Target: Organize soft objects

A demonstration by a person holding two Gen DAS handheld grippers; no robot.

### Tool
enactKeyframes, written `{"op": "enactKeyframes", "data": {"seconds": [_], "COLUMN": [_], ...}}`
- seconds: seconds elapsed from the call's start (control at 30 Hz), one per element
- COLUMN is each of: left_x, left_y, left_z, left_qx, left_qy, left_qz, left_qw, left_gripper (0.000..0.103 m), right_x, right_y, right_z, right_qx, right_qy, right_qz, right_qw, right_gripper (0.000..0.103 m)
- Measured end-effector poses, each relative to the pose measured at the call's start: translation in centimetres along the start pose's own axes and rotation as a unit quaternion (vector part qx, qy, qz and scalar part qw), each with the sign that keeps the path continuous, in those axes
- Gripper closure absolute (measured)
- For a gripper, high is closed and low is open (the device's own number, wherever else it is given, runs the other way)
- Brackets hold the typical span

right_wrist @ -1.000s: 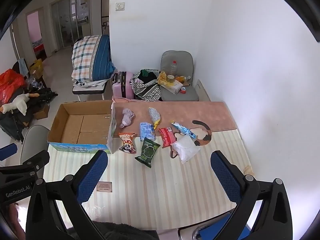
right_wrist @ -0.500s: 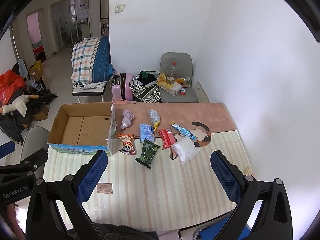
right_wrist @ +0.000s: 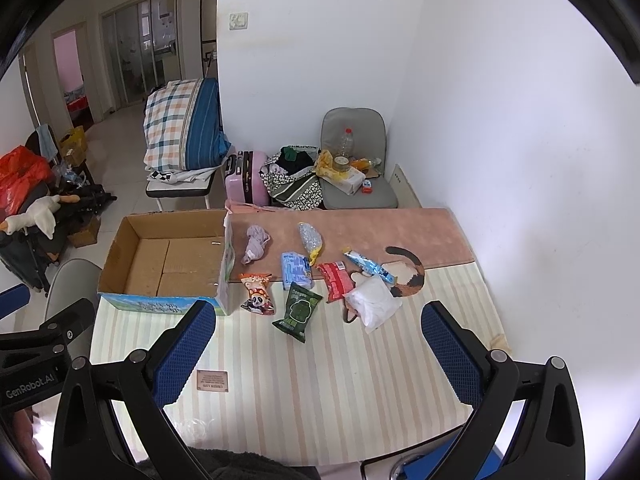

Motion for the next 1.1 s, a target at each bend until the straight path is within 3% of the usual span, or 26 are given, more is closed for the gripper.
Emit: {"op": "enactKeyframes", "data": {"seconds": [1.1], "left_x": [0.57], "left_y": [-0.96], "left_z": [0.07], "left_qx": [0.004], "left_qy": [0.002], "left_qz": [-0.013], "left_qw": [0.9999], "left_gripper": [0.000], "right_x": [0.11], "right_y": [-0.17], "right_z": [-0.03], "right_qx": [0.003], "right_qy": [0.000], "right_qz": [-0.004], "right_qw": [1.000], "right_gripper": [0.000]}}
Point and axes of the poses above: each gripper's, at about its wrist camera, not at the fingertips, and y roughly the way its jaws point, z to its left, x to its top, the point moved 1 cm from there along y, roughly the way its jaws point, and after that the axes turned 2 degrees about -x, right-handed, at the moved point
